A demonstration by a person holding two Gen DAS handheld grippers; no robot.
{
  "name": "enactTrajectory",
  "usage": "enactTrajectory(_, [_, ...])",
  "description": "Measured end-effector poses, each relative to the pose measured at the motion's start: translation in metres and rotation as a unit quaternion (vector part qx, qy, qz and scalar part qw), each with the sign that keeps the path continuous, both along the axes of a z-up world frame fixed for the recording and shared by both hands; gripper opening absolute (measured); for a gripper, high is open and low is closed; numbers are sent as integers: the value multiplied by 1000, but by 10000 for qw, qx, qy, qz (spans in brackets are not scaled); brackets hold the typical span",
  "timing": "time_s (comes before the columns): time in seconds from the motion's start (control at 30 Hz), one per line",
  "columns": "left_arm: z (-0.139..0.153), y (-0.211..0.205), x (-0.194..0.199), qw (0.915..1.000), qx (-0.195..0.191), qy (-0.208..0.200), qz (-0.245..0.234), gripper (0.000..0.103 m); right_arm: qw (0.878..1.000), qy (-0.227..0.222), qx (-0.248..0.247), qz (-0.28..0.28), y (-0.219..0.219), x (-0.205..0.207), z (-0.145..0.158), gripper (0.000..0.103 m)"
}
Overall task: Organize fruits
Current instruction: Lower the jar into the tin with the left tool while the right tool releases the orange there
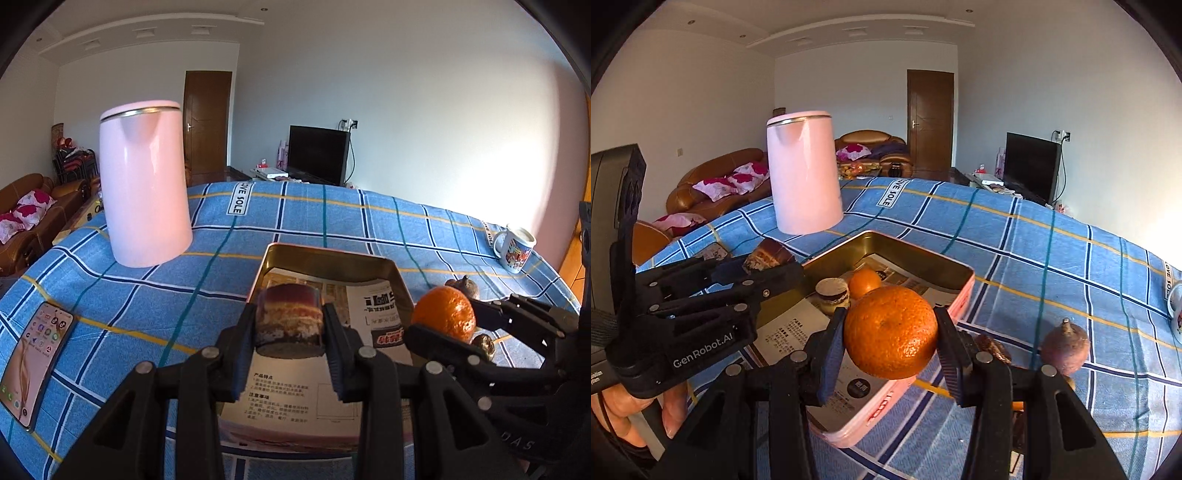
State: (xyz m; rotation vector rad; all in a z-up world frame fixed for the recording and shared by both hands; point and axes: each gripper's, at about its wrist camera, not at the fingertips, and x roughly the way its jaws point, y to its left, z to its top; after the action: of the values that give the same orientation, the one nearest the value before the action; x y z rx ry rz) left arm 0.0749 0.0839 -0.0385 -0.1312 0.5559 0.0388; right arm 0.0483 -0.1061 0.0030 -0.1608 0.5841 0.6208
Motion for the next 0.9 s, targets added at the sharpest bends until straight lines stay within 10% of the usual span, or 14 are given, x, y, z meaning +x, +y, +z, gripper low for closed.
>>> enactTrajectory(0.6, [-10,9,8,9993,128,351,-84,38,9953,616,-620,407,41,20,-25,50])
enactTrajectory(0.77, [-1,5,2,9997,157,157,-49,70,9972,414,-512,344,26,16,-14,61])
enactTrajectory(0.9, [4,1,-2,9998,169,39,-56,71,9986,235,-457,109,-8,17,-3,61])
